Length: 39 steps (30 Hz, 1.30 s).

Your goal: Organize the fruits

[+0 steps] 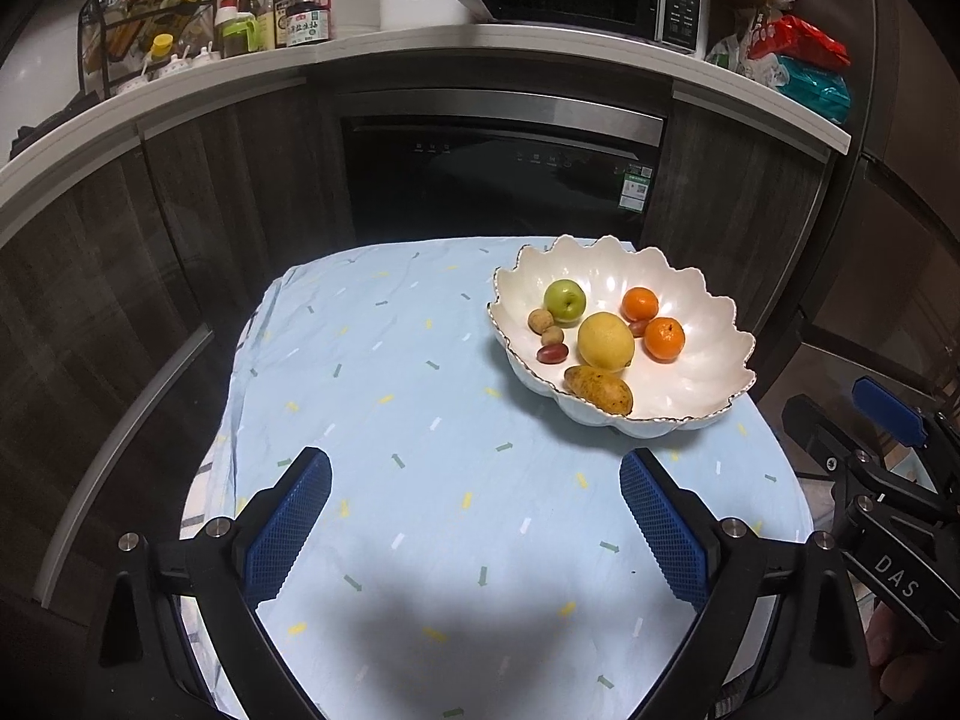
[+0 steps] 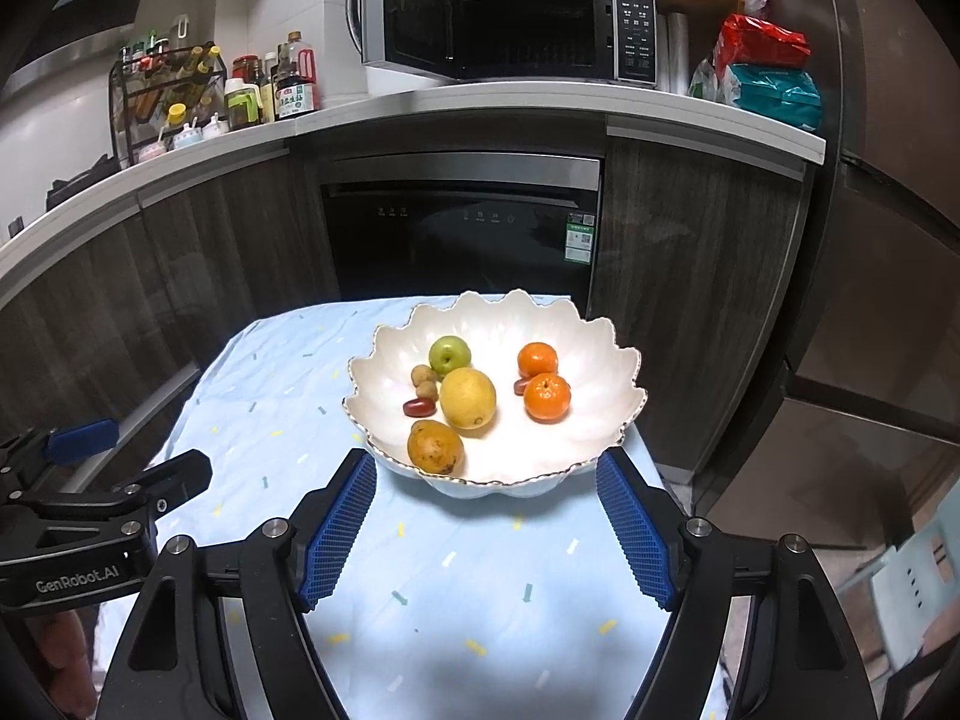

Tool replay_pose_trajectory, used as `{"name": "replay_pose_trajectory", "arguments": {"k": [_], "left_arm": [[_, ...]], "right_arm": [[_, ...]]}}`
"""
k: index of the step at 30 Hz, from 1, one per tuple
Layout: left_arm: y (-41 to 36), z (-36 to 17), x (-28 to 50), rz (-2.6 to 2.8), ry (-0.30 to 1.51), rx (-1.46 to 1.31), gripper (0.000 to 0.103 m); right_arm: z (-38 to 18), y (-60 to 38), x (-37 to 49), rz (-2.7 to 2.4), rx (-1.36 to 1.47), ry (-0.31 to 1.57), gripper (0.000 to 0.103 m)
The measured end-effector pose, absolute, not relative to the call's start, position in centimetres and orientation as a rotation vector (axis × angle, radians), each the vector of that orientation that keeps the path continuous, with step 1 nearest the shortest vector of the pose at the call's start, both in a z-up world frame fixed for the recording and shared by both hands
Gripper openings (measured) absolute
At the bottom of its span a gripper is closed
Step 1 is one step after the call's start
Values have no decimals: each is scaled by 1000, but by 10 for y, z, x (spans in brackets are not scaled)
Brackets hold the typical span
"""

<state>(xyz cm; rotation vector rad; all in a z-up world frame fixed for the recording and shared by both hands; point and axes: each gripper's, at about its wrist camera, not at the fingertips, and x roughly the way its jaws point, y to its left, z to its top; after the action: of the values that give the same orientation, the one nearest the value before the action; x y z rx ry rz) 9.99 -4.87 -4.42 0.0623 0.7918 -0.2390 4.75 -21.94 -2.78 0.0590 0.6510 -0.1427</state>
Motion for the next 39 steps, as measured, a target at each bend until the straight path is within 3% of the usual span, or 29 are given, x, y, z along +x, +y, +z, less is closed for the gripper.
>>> {"name": "replay_pose_trajectory", "arguments": {"k": [39], "left_arm": [[-38,-49,90,-194,783,42,98]], "right_arm": [[-30,-214,38,-136,49,631,77]]}}
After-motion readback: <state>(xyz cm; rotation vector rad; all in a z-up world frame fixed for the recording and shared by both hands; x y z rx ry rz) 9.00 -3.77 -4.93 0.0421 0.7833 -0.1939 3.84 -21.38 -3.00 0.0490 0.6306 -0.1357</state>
